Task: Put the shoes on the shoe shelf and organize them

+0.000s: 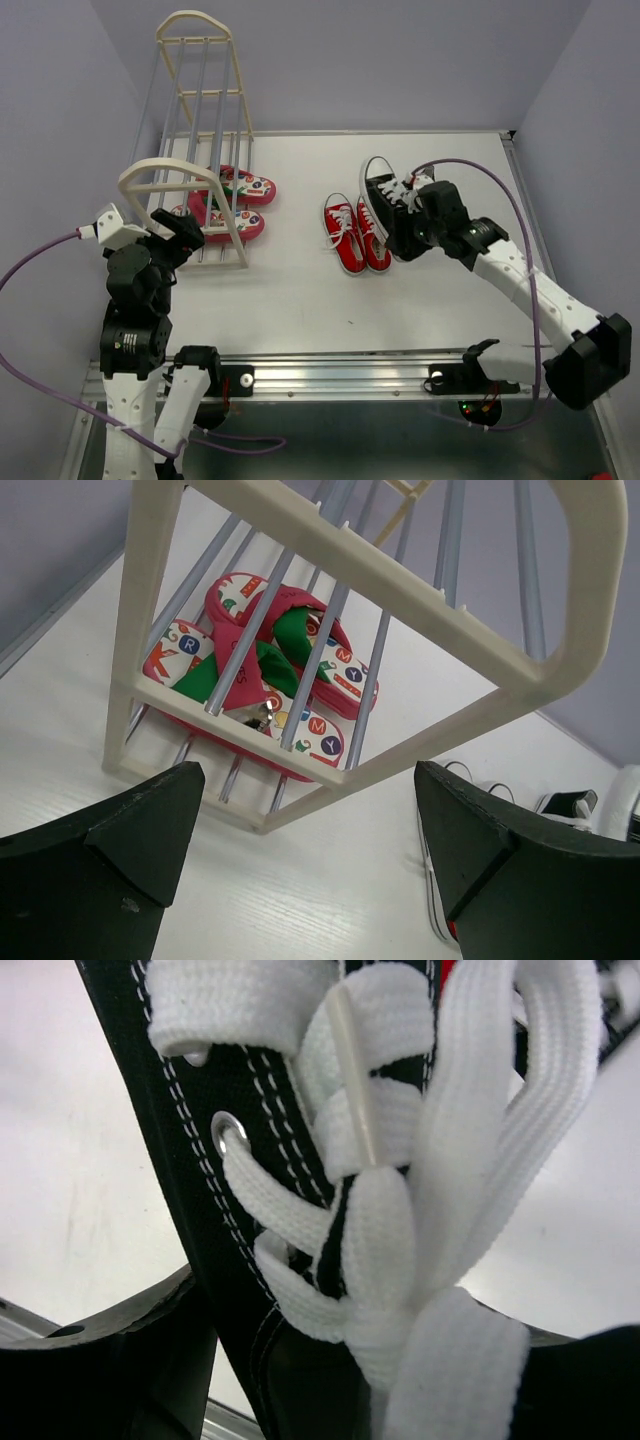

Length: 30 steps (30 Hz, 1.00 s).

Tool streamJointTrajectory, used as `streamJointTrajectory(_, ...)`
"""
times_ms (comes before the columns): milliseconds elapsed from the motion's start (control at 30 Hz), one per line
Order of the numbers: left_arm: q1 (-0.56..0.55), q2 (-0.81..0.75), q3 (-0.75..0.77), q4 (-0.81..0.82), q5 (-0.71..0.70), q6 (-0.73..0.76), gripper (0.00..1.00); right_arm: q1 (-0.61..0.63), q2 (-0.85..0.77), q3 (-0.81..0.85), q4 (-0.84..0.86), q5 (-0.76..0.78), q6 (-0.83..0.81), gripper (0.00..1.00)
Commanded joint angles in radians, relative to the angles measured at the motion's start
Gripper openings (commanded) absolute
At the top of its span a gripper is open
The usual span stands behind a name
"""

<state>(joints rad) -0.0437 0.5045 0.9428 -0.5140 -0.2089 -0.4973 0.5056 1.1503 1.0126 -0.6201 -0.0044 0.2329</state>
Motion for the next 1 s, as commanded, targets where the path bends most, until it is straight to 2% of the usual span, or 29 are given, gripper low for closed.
streamJointTrajectory(0, 0.004, 0.009, -0.006, 0.065, 0.035, 0.032, 0.99, 0.008, 0.149, 0.160, 0.169, -0.248, -0.266, 0.02)
streamJointTrajectory(100, 0.004, 0.014, 0.002, 0.057, 0.032, 0.048, 0.99, 0.028, 0.303, 0.375, 0.165, -0.354, -0.412, 0.03)
streamJointTrajectory(200, 0.004, 0.011, -0.001, 0.065, 0.049, 0.052, 0.99, 0.037, 0.449, 0.507, 0.120, -0.408, -0.478, 0.04)
streamJointTrajectory(367, 0.005, 0.011, -0.013, 0.075, 0.055, 0.051, 0.99, 0.148, 0.682, 0.780, -0.029, -0.405, -0.627, 0.06)
streamJointTrajectory(467, 0.004, 0.019, -0.013, 0.081, 0.057, 0.057, 0.99, 0.183, 0.817, 0.999, -0.096, -0.405, -0.641, 0.06)
streamJointTrajectory(633, 0.004, 0.025, -0.018, 0.091, 0.074, 0.071, 0.99, 0.240, 0.957, 1.223, -0.105, -0.411, -0.656, 0.06)
streamJointTrajectory(767, 0.004, 0.022, -0.029, 0.094, 0.088, 0.072, 0.99, 0.303, 1.066, 1.374, -0.115, -0.333, -0.695, 0.06)
streamJointTrajectory(967, 0.005, 0.009, -0.041, 0.095, 0.095, 0.075, 0.99, 0.333, 1.123, 1.439, -0.038, -0.287, -0.630, 0.09)
